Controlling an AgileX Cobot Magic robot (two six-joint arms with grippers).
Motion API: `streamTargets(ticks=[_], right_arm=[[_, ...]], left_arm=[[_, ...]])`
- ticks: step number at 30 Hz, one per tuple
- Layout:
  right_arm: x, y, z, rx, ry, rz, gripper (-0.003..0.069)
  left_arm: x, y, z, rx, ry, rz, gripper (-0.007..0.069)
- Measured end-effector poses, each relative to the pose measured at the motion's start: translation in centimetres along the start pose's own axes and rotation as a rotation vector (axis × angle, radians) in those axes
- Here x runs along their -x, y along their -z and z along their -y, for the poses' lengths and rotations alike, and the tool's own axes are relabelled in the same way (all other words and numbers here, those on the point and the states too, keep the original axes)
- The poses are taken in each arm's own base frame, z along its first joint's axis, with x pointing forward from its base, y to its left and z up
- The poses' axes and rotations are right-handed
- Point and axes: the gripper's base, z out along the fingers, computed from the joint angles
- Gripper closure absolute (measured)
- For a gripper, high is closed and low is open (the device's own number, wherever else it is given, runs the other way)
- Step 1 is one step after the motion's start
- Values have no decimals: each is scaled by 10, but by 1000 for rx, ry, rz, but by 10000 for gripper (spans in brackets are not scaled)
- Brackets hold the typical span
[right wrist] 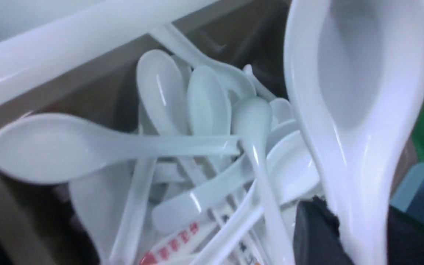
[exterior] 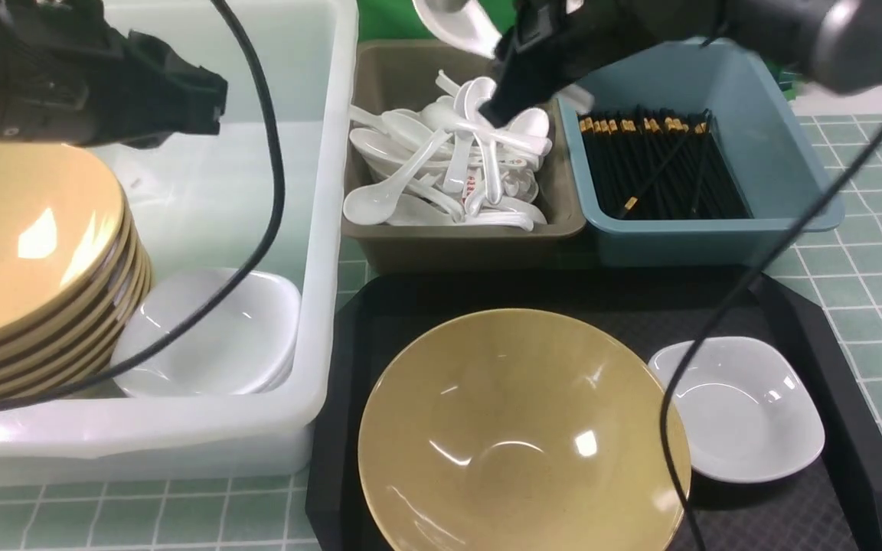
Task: On blue table put chopsticks spoon bowls plates into blue grey white boxes.
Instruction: 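Place the white spoon into the bin of spoons with the right gripper, then grasp the large bowl on the tray by its rim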
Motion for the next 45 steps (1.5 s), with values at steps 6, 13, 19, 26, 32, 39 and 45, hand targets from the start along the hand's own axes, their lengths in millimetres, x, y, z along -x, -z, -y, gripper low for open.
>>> streamTargets(ticks=[6, 13, 19, 26, 32, 39, 45], right_arm=[[11, 2, 6, -1, -118, -3, 59], [35, 69, 21, 37, -111, -151, 18], [42, 133, 28, 53, -79, -220, 197], [26, 192, 22, 64, -83, -228, 451], [1, 214, 11, 86, -80, -283, 538], [-9, 210, 7, 102, -76, -322, 542], [-8, 210, 5, 113, -30, -317, 542]], left_arm=[[-1, -8, 7, -91, -39, -67, 636], [19, -35, 43, -241, -179, -198, 594], [8, -101, 87, -276, -284, -487, 386], [-31, -170, 107, -276, -288, -693, 114], [-56, -201, 107, -275, -274, -763, 76], [-71, -218, 107, -286, -247, -806, 220], [-57, -200, 111, -299, -218, -791, 566]])
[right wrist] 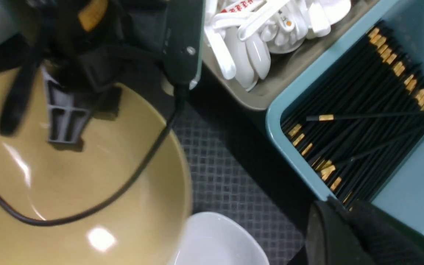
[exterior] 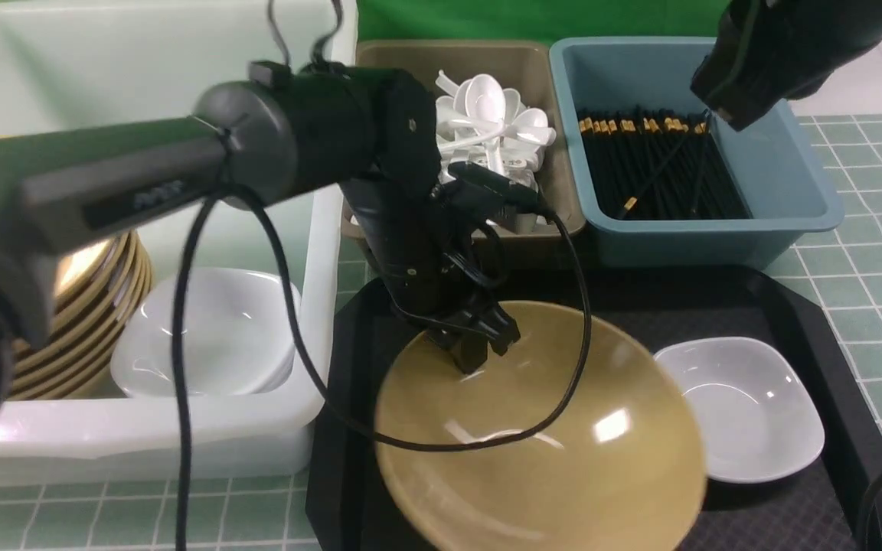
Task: On blue table put chopsticks spoon bowls plates into blue grey white boxes.
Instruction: 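Grasp the large bowl on the tray by its rim, then place the tan bowl onto the bowl stack in the left bin with the left gripper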
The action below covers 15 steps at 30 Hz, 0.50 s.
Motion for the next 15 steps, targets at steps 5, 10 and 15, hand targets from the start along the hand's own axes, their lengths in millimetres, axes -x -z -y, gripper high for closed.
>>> streamTargets(ticks=[5, 10, 15], right_arm=[[7, 6, -20, 31, 89, 28, 542], [21, 18, -57, 92, 223, 92, 542], [36, 36, -84, 119, 319, 218, 542]], left_arm=[[-3, 55, 1, 47, 19, 142, 616], [-33, 134, -25, 96, 146, 300, 616], [-82, 209, -51, 117, 337, 472, 616]])
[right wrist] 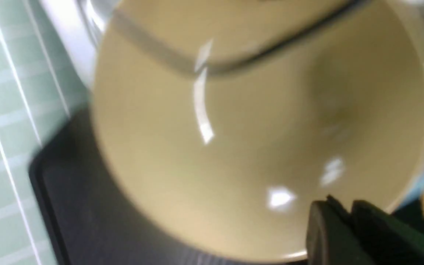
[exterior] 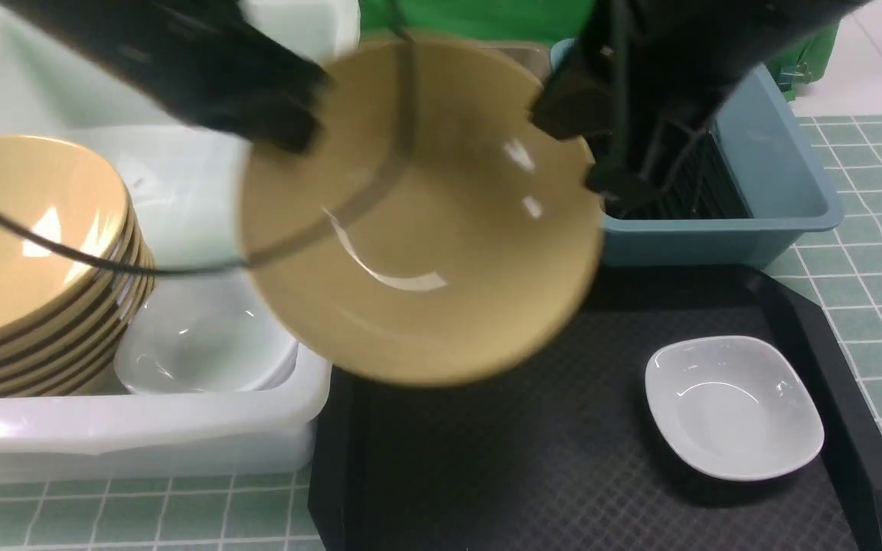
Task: On blue table put chopsticks spoon bowls plates into blue grey white boxes.
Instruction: 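Place the tan bowl onto the bowl stack in the left bin with the left gripper, then grasp the small white bowl on the black tray by its rim with the left gripper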
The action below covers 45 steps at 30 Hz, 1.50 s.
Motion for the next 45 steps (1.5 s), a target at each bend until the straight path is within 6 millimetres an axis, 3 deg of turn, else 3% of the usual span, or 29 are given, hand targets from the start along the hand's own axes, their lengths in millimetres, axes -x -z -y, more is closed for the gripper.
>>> streamTargets(ticks=[1, 3, 4, 5, 6, 9, 14, 21, 24, 27, 31, 34, 39, 40, 44, 45], right_arm=[[5, 3, -3, -1, 12, 30, 542], [16, 11, -10, -3, 36, 94, 542], [17, 12, -10, -3, 37, 97, 542], [19, 14, -13, -2, 45, 113, 543], [20, 13, -13, -1, 46, 114, 544], [21, 14, -15, 1, 52, 122, 555], [21, 8, -17, 15, 57, 97, 564], [20, 7, -18, 21, 78, 79, 564], [20, 7, -18, 23, 92, 74, 564], [18, 6, -19, 29, 96, 61, 564], [16, 6, -19, 41, 101, 37, 564], [13, 6, -19, 33, 107, 6, 564], [11, 6, -15, -10, 76, -24, 563], [9, 5, -12, -23, 54, -33, 563], [-7, -6, 5, -48, -61, -94, 563], [-8, -7, 6, -48, -71, -99, 563]], left_arm=[[-3, 18, -9, 21, 36, 36, 616], [-16, 66, -46, 118, 177, 132, 616], [-18, 70, -47, 126, 185, 142, 616], [-30, 94, -69, 197, 281, 198, 616], [-32, 98, -70, 205, 289, 207, 616], [-62, 124, -104, 323, 459, 252, 616], [-101, 120, -143, 461, 604, 219, 616], [-121, 98, -167, 547, 661, 179, 562], [-124, 87, -178, 539, 685, 142, 460], [-127, 80, -187, 535, 697, 110, 312], [-125, 80, -187, 519, 703, 111, 105], [-116, 96, -181, 556, 661, 133, -11], [-84, 123, -148, 577, 533, 202, -29], [-72, 127, -129, 553, 482, 225, -23], [-44, 107, -66, 379, 286, 205, 24], [-43, 105, -63, 367, 275, 200, 26]])
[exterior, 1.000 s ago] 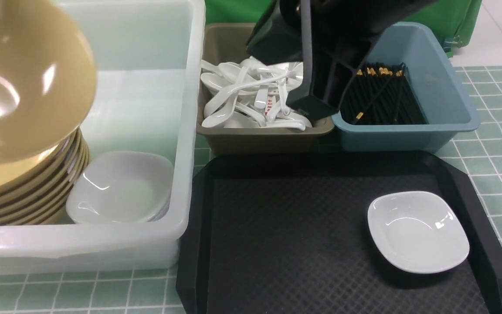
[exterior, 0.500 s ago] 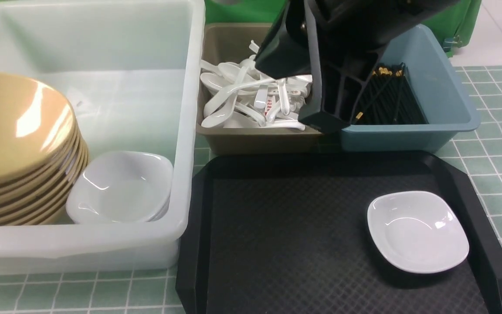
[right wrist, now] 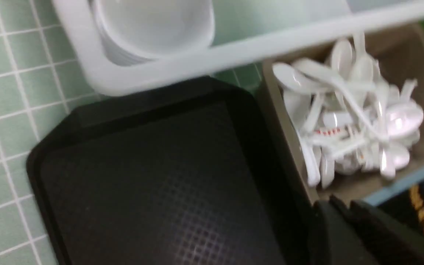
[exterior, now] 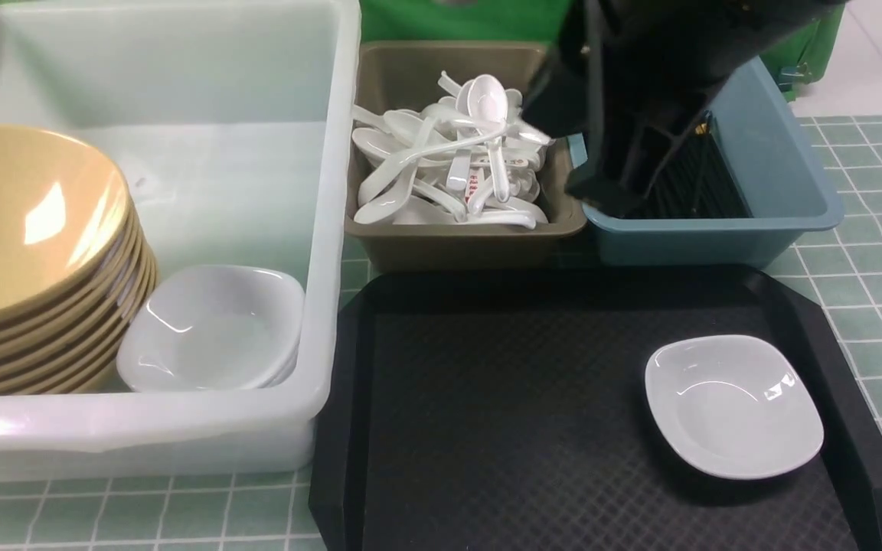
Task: On blue table put chopsticks spoon bowls plates into blue grey white boxes.
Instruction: 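Grasp the small white bowl on the black tray by its rim with the left gripper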
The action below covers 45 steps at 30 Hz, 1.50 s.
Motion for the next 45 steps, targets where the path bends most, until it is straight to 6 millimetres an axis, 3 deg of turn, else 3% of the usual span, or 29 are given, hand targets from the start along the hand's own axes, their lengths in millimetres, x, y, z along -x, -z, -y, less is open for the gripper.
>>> streamTargets(ticks=[3, 4, 5, 9, 10, 11, 13, 16, 20, 25, 30, 34, 37, 39, 45], right_arm=[[-32, -16, 25, 3, -148, -91, 563], [-36, -18, 25, 8, -158, -102, 563], [-50, -19, 31, 19, -212, -125, 563], [-101, -13, 41, 21, -367, -198, 563], [-104, -12, 42, 16, -379, -202, 563], [-122, -6, 42, -2, -425, -223, 562], [-137, 2, 39, -19, -460, -235, 562], [-159, 20, 29, -56, -516, -230, 561], [-173, 42, 10, -82, -524, -188, 561], [-181, 52, 0, -88, -524, -164, 561], [-186, 49, -5, -79, -526, -178, 560], [-187, 48, -6, -75, -527, -185, 560], [-187, 48, -6, -75, -527, -185, 560], [-187, 48, -6, -75, -527, -183, 560], [-187, 48, -6, -74, -526, -180, 560]], left_arm=[[-10, -21, 66, -188, -155, -99, 62], [-11, -22, 69, -196, -164, -107, 64], [-20, -37, 99, -254, -233, -167, 69], [-48, -84, 177, -362, -406, -280, 74], [-49, -87, 181, -367, -413, -284, 74], [-65, -109, 213, -406, -481, -321, 74], [-82, -130, 244, -438, -535, -355, 74], [-100, -158, 283, -476, -588, -383, 74], [-117, -193, 323, -513, -611, -407, 74], [-134, -227, 348, -534, -614, -439, 74], [-154, -258, 366, -546, -607, -459, 85], [-172, -277, 377, -548, -621, -486, 228], [-170, -275, 380, -557, -619, -471, 457], [-162, -270, 384, -576, -603, -452, 561], [-122, -239, 376, -563, -663, -410, 620]])
